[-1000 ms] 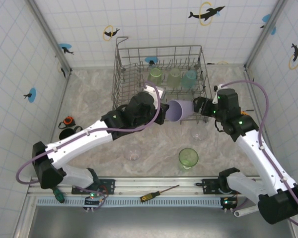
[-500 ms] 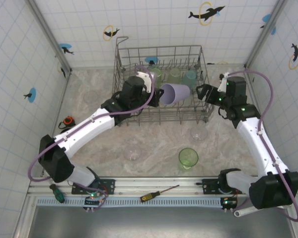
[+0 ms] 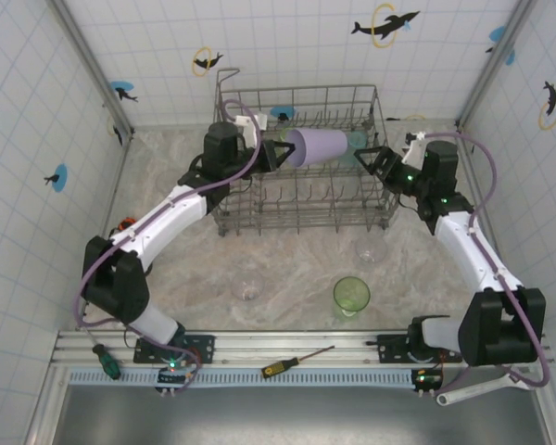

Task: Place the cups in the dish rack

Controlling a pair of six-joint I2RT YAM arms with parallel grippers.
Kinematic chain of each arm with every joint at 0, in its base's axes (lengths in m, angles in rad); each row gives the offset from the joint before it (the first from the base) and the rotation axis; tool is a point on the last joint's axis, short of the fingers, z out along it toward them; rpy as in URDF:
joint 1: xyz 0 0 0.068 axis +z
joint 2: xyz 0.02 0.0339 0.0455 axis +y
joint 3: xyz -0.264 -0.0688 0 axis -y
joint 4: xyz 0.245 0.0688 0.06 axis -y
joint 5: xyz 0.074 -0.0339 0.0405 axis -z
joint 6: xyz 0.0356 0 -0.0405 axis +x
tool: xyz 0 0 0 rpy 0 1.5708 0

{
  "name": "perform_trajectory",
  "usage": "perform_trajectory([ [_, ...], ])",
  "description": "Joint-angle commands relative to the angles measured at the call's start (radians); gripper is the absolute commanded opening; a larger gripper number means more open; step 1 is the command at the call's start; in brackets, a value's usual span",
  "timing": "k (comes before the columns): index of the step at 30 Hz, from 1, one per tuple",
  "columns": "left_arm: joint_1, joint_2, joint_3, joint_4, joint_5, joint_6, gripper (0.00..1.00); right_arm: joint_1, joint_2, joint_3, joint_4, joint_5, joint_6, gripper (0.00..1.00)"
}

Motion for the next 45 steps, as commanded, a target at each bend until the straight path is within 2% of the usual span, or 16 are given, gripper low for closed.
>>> perform_trajectory([
  [1,0.022,0.036,0.005,0.155,0.145,-0.099,0.0,0.01,0.008,-0.022,0.201,-0.073,0.115,1.0],
  [16,0.038,0.108,-0.028,0.327,0.212,-0.247,0.0,0.121,0.087,-0.06,0.533,-0.038,0.347,1.0],
  [34,0.038,0.123,-0.052,0.371,0.226,-0.284,0.0,0.183,0.198,-0.054,0.845,0.054,0.591,1.0],
  [37,0.038,0.12,-0.061,0.375,0.226,-0.288,0.0,0.192,0.205,-0.058,0.876,0.083,0.609,0.97],
  [45,0.038,0.116,-0.08,0.362,0.227,-0.29,0.0,0.218,0.222,-0.08,0.944,0.14,0.636,0.77],
])
